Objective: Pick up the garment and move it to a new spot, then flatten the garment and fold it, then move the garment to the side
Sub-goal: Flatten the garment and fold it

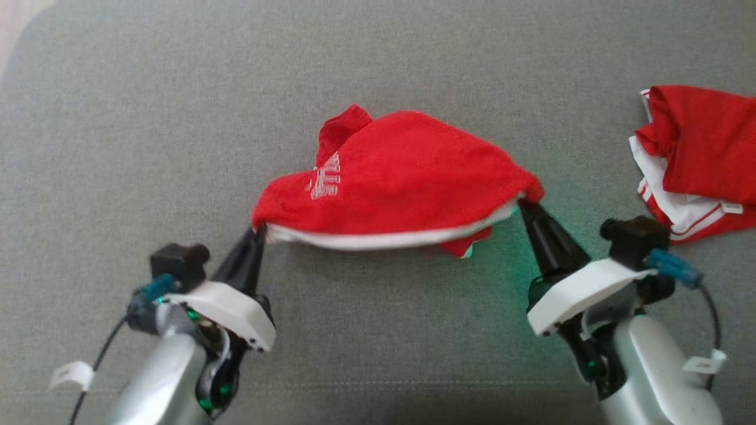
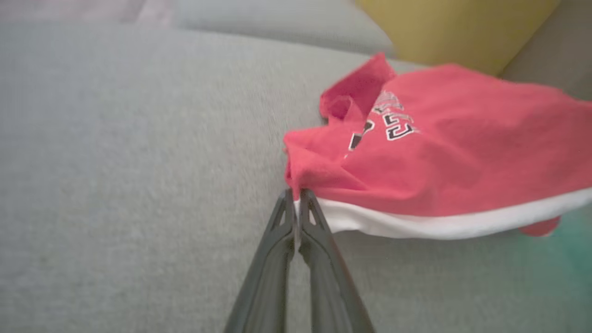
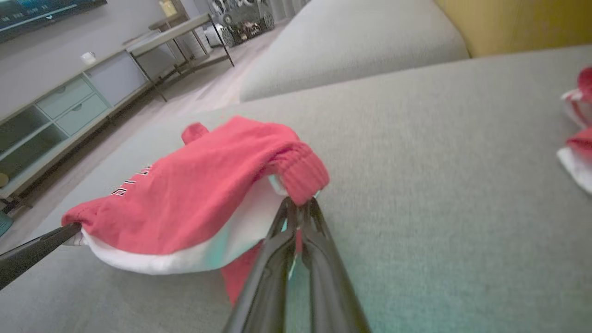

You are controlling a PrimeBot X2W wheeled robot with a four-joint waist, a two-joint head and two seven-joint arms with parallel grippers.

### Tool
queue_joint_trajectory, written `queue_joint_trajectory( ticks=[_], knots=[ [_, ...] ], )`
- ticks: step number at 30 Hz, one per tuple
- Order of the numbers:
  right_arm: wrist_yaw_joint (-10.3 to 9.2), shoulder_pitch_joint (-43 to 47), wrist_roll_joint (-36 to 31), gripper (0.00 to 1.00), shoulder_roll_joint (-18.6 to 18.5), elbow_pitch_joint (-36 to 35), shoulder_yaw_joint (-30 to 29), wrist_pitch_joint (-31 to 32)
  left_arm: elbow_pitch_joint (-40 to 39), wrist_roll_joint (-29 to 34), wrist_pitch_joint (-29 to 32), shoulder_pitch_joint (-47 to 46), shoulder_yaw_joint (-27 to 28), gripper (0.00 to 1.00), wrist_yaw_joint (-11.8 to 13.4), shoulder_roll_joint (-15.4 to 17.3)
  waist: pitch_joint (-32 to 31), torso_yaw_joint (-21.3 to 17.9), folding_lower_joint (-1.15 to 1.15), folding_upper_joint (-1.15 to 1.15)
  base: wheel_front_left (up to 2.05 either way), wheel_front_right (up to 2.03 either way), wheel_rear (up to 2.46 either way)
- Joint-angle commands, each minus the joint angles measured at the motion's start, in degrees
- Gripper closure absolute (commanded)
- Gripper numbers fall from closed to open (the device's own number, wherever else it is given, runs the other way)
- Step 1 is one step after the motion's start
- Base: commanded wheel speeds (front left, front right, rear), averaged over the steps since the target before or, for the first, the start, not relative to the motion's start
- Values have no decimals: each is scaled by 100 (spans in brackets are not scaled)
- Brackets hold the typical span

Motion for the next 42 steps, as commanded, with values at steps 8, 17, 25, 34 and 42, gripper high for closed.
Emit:
queue_joint_trajectory(
  ticks=[8,17,25,34,42],
  knots=[
    [-4,56,-194,100,-294,-1618,-160,321,-1691,281,-200,-143,550,100,385,525,-420,-57,0,0,0,0,0],
    [-4,-2,-329,100,-465,-3171,-536,903,-3420,494,102,-496,828,100,773,798,-844,-104,0,0,0,0,0],
    [-4,113,-292,100,-412,-4022,-732,1361,-4334,624,463,-728,943,100,975,958,-1074,-178,0,0,0,0,0],
    [-4,137,-139,100,-212,-3976,-898,1505,-4266,497,594,-933,907,100,925,918,-969,-188,0,0,0,0,0],
    [-4,-1125,281,100,-132,-2938,-944,1312,-2952,220,353,-2314,865,100,351,645,-330,-180,0,0,0,0,0]
  ],
)
